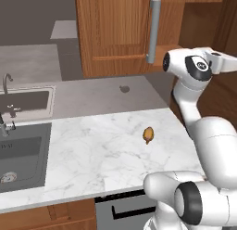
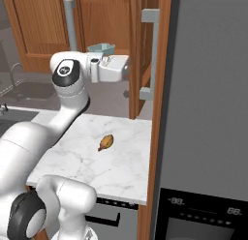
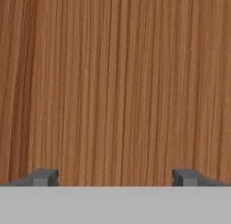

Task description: Retrieve the tupperware from the cabinet, then place the raw meat into the tupperware to avoid contamination.

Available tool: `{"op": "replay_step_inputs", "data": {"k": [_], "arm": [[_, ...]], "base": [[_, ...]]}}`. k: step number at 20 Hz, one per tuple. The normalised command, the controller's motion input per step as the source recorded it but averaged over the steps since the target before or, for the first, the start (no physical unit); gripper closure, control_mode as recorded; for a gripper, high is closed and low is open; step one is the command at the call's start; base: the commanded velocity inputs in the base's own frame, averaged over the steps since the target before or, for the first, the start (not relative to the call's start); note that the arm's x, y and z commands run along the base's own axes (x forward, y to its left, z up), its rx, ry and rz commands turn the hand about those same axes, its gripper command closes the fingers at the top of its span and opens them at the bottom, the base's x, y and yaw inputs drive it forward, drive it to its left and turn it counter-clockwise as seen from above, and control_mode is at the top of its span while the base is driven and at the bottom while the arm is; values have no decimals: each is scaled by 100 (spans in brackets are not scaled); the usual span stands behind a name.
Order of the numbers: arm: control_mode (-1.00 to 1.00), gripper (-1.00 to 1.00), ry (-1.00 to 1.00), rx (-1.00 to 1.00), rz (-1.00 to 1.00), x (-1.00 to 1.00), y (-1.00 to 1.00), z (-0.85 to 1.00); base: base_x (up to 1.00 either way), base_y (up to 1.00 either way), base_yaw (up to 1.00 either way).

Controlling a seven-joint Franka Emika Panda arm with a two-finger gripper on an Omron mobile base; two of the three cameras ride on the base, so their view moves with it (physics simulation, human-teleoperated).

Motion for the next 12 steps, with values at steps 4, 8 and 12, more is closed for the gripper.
{"op": "replay_step_inputs", "data": {"k": [4,8,12], "arm": [[-100,-100,-20,2,3,-21,45,-9],[-100,-100,-20,0,3,-31,79,-2],[-100,-100,-13,0,6,-37,92,0]], "base": [[0,0,0],[0,0,0],[0,0,0]]}}
